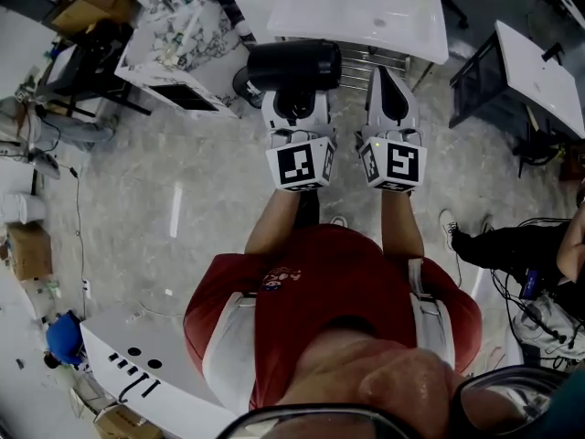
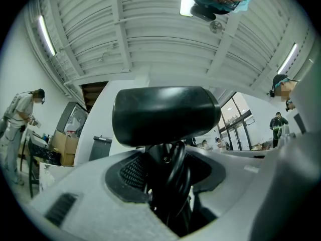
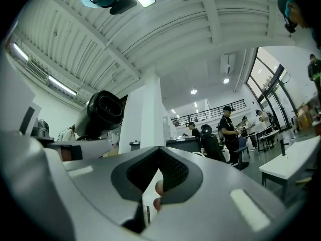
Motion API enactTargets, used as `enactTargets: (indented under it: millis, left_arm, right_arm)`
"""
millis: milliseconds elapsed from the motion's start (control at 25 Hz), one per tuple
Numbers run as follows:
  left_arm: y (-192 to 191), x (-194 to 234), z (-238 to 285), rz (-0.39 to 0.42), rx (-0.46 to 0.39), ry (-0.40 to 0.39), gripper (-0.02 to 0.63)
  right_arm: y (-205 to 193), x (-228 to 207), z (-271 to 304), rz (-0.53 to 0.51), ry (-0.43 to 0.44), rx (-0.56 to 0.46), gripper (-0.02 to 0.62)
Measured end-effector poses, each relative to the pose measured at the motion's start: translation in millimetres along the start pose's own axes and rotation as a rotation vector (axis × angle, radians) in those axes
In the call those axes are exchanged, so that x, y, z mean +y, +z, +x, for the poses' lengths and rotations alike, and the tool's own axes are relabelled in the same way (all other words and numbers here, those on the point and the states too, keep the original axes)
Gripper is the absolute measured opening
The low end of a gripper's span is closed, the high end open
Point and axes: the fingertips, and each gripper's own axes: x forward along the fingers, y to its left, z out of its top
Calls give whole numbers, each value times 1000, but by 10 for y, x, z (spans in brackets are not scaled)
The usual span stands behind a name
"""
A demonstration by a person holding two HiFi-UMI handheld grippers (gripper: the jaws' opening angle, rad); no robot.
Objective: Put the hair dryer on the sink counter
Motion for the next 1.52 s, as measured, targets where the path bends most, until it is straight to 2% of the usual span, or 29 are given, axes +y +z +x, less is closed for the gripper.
enactTargets:
  millis: [200,440,640,840,1120,1280,1520]
  left_arm:
    - [-128,252,403,-15,-6,-27,201]
    - [-209,734,841,-44,-25,-10,201]
    - [-284,1160,1097,-27,-1,-21,201]
    - [-294,1502,1333,-57,-1,-23,201]
    - [-357,1815,1557,-83,-8,-49,201]
    - [-387,1943,1656,-58,-3,-71,201]
    - [-473,2075,1798,-85,7,-77,201]
  right_arm:
    - [-131,42,471,-26,-11,-2,2]
    - [-239,196,1101,-50,-3,-2,2]
    - [-365,406,1497,-76,-3,16,2]
    - [-351,565,1844,-73,-26,6,2]
    - [-446,717,2165,-73,-55,5,2]
    - [-498,769,2287,-81,-70,2,2]
    - [-614,791,2453,-88,-83,20,2]
